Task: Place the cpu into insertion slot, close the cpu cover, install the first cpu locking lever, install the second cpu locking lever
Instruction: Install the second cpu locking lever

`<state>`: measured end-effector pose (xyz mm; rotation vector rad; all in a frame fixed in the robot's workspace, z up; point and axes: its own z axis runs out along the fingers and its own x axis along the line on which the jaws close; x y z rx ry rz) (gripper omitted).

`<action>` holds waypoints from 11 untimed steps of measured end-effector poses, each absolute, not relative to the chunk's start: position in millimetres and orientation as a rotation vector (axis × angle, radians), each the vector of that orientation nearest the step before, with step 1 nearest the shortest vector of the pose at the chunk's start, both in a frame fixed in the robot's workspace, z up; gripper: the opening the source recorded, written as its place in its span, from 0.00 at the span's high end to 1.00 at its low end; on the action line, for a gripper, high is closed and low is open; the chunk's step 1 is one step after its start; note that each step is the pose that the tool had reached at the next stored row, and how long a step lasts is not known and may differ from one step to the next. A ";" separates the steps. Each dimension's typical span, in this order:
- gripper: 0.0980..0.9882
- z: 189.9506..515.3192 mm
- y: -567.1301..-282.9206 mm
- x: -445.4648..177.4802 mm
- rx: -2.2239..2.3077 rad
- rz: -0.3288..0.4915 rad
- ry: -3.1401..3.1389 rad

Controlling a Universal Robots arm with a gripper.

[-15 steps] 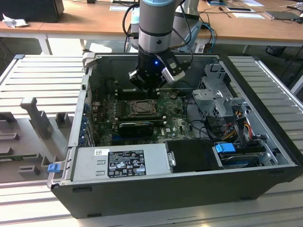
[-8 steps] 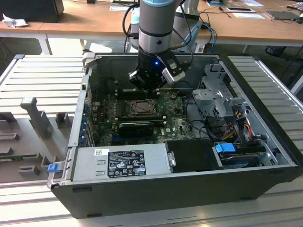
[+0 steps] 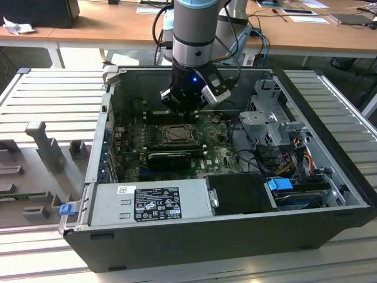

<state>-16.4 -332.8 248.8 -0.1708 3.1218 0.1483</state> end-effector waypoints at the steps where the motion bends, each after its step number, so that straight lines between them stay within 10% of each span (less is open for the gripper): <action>1: 0.99 248.8 -333.1 -16.4 -0.171 0.148 3.122; 11: 0.99 248.8 -339.2 -16.4 -0.171 0.148 3.122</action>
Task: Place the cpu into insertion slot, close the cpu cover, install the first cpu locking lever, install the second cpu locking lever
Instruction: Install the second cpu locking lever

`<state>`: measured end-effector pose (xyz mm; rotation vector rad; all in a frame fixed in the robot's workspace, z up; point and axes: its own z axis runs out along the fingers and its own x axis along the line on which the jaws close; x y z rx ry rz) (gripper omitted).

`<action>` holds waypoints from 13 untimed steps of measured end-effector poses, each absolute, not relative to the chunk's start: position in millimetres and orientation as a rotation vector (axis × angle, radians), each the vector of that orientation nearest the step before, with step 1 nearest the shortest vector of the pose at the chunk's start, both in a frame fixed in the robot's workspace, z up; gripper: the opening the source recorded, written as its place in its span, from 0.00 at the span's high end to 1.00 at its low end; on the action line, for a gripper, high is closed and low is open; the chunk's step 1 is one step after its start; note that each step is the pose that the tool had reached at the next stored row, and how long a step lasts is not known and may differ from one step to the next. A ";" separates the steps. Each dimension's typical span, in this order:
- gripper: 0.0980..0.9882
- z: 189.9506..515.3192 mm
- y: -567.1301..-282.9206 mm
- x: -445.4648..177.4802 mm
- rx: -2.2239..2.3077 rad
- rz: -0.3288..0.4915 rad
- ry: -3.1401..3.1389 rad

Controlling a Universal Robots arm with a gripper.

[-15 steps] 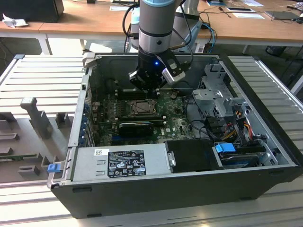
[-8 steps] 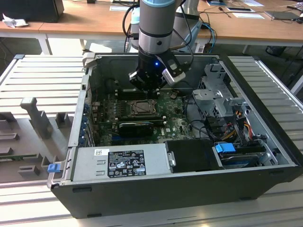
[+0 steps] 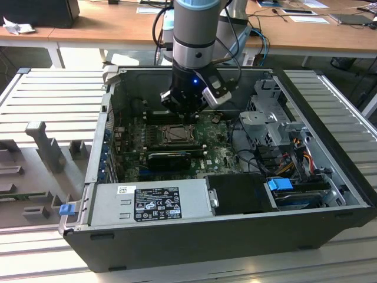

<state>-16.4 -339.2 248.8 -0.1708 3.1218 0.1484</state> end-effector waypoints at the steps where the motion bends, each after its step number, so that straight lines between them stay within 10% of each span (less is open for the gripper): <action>1: 0.99 248.8 -340.6 -16.4 -0.171 0.148 3.122; 13: 0.99 247.3 -356.0 -17.3 -0.168 0.150 3.130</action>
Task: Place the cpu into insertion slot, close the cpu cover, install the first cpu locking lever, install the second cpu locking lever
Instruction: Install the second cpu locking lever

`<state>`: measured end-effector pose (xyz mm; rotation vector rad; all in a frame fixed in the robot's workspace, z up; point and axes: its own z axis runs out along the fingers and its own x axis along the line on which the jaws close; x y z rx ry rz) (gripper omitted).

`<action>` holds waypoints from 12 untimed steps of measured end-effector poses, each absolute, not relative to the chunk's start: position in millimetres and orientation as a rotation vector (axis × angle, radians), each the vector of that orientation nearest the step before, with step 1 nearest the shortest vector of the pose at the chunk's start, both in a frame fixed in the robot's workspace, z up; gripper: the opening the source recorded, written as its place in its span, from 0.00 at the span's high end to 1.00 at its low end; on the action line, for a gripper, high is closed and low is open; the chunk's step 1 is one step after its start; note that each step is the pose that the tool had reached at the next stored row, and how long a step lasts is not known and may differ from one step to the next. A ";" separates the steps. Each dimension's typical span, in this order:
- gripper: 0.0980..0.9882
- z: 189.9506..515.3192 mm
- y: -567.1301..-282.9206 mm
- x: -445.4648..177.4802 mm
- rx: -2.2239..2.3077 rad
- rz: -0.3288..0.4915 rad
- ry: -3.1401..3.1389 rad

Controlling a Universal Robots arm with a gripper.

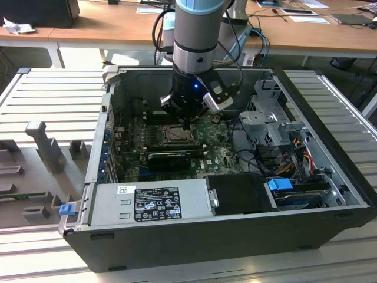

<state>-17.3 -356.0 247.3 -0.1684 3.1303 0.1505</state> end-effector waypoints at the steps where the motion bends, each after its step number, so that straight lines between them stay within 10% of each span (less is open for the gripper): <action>1: 0.99 246.5 -359.1 -17.8 -0.168 0.151 3.131; 12: 0.99 235.9 -378.6 -52.4 -0.168 0.157 3.135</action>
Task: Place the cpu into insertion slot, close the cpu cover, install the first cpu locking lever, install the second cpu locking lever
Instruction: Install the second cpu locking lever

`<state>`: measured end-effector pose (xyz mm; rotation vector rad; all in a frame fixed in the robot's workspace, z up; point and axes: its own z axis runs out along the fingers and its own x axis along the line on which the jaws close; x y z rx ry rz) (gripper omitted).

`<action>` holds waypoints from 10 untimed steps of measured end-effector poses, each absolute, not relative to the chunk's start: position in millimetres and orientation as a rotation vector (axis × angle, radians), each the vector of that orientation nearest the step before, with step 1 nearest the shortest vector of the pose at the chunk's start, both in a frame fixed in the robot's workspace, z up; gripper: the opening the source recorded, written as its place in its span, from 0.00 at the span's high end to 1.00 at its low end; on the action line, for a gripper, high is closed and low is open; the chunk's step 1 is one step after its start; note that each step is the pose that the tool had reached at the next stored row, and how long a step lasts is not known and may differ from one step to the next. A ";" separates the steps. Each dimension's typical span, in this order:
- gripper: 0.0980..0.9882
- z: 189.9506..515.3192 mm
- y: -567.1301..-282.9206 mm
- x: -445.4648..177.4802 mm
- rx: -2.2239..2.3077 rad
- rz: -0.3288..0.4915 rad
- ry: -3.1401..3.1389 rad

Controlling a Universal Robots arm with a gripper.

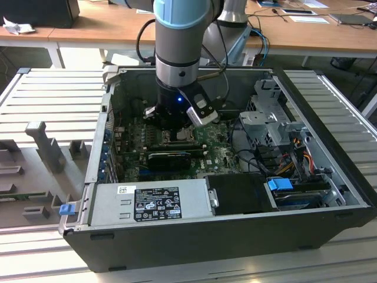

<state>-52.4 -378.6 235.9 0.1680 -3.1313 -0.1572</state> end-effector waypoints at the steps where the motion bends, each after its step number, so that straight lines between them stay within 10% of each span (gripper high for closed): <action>1: 0.99 234.5 -378.7 -55.5 0.168 -0.159 -3.131; 10: 0.99 218.5 -379.4 -60.1 0.168 -0.180 -3.131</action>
